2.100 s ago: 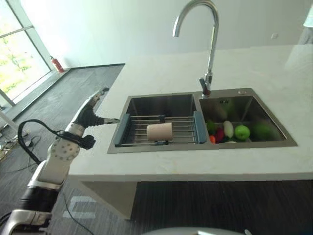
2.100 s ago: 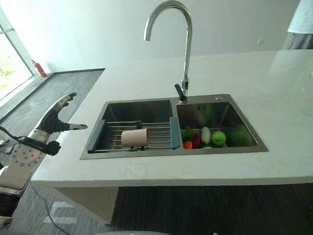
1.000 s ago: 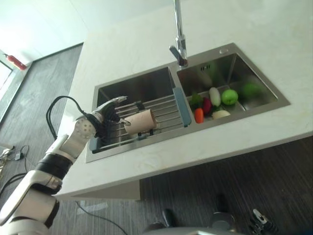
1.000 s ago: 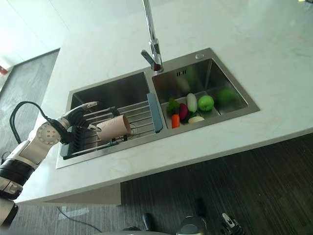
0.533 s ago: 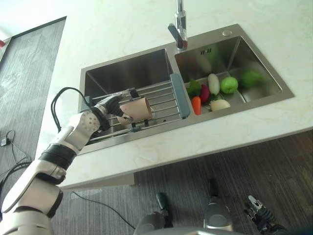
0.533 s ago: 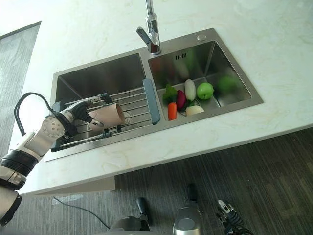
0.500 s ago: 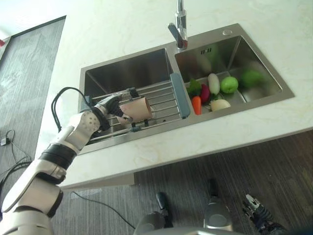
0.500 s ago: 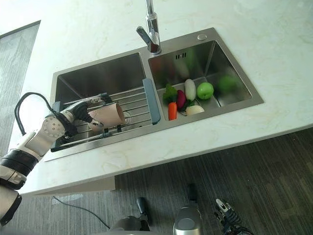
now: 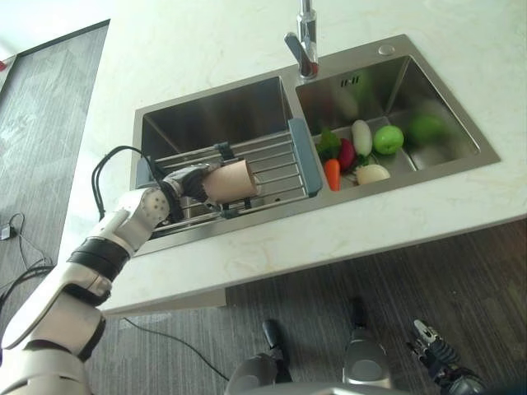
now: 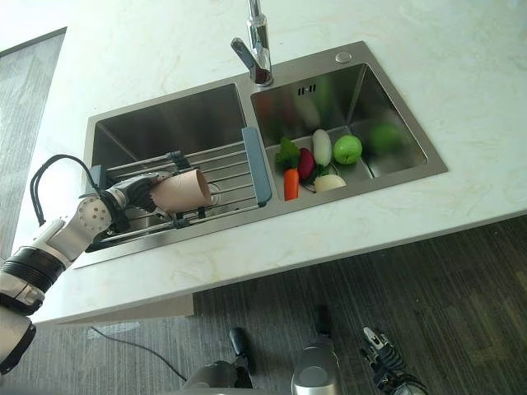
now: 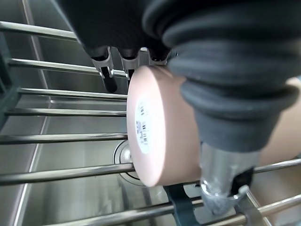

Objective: Place the dishes in the dishwasher.

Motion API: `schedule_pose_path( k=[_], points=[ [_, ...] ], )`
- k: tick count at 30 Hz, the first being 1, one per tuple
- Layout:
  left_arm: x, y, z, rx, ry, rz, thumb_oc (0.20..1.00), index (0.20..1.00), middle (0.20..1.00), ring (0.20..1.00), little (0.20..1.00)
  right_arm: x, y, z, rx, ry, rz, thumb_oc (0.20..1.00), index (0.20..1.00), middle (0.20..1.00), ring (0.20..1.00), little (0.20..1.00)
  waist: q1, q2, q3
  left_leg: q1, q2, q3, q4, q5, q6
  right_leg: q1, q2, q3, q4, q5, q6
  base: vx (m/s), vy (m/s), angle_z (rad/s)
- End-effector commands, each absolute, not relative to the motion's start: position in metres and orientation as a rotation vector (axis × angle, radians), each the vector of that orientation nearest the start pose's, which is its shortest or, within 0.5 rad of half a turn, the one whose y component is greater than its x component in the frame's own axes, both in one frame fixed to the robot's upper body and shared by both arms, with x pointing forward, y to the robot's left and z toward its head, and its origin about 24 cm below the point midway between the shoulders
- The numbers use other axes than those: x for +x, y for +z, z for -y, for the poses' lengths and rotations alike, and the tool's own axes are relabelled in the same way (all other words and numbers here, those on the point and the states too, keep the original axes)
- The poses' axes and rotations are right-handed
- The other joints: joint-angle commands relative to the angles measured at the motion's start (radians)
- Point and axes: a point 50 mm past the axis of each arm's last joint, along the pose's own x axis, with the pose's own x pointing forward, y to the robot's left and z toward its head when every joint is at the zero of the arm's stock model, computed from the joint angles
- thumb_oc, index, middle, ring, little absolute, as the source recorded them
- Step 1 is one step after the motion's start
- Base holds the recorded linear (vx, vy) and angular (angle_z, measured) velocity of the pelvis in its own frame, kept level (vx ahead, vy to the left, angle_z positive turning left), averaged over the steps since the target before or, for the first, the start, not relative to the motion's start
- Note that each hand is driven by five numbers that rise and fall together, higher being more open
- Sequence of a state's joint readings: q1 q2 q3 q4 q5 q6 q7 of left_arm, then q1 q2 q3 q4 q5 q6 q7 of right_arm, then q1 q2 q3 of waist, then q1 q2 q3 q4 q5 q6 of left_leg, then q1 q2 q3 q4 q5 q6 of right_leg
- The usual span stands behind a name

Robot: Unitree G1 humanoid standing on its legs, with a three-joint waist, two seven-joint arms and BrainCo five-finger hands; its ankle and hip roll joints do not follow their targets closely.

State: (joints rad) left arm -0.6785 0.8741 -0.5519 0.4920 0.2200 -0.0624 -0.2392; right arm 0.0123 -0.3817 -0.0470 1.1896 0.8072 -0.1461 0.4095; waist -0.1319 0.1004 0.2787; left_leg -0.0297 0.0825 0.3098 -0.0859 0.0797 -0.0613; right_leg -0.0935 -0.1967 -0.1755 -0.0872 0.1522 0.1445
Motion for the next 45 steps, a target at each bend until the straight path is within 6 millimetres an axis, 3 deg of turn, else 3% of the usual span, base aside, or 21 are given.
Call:
schedule_pose_path(
  k=[1, 9, 28, 45],
  points=[
    [0.359, 0.158, -0.261, 1.379, -0.295, -0.088, 1.000, 1.000, 1.000, 1.000, 1.000, 0.120, -0.124, 0.293, 0.507, -0.347, -0.702, 1.000, 1.000, 1.000, 1.000, 1.000, -0.007, -0.004, -0.023, -0.018, 0.038, -0.049, 0.008, -0.067, -0.040, -0.016, -0.057, -0.028, 0.047, -0.067, 0.100, 0.00, 0.000, 0.00],
    [0.361, 0.148, -0.257, 1.390, -0.303, -0.113, 1.000, 1.000, 1.000, 1.000, 1.000, 0.115, -0.124, 0.296, 0.506, -0.365, -0.703, 1.000, 1.000, 1.000, 1.000, 1.000, -0.019, 0.000, -0.031, -0.006, 0.036, -0.049, 0.003, -0.071, -0.039, -0.010, -0.053, -0.018, 0.046, -0.071, 0.099, 0.00, 0.000, 0.00],
    [0.362, 0.146, -0.252, 1.301, -0.192, -0.022, 1.000, 1.000, 1.000, 1.000, 1.000, 0.109, -0.128, 0.292, 0.508, -0.355, -0.727, 1.000, 1.000, 1.000, 1.000, 1.000, -0.025, 0.005, -0.041, 0.006, 0.035, -0.041, 0.001, -0.078, -0.036, -0.009, -0.058, -0.021, 0.052, -0.076, 0.099, 0.00, 0.000, 0.00],
    [0.365, 0.133, -0.253, 1.394, -0.234, -0.123, 1.000, 1.000, 1.000, 1.000, 1.000, 0.123, -0.122, 0.297, 0.496, -0.348, -0.694, 1.000, 1.000, 1.000, 1.000, 1.000, -0.039, 0.014, -0.007, -0.011, 0.030, -0.046, 0.006, -0.076, -0.034, -0.039, -0.059, -0.003, 0.065, -0.076, 0.095, 0.00, 0.004, -0.01]
  ],
)
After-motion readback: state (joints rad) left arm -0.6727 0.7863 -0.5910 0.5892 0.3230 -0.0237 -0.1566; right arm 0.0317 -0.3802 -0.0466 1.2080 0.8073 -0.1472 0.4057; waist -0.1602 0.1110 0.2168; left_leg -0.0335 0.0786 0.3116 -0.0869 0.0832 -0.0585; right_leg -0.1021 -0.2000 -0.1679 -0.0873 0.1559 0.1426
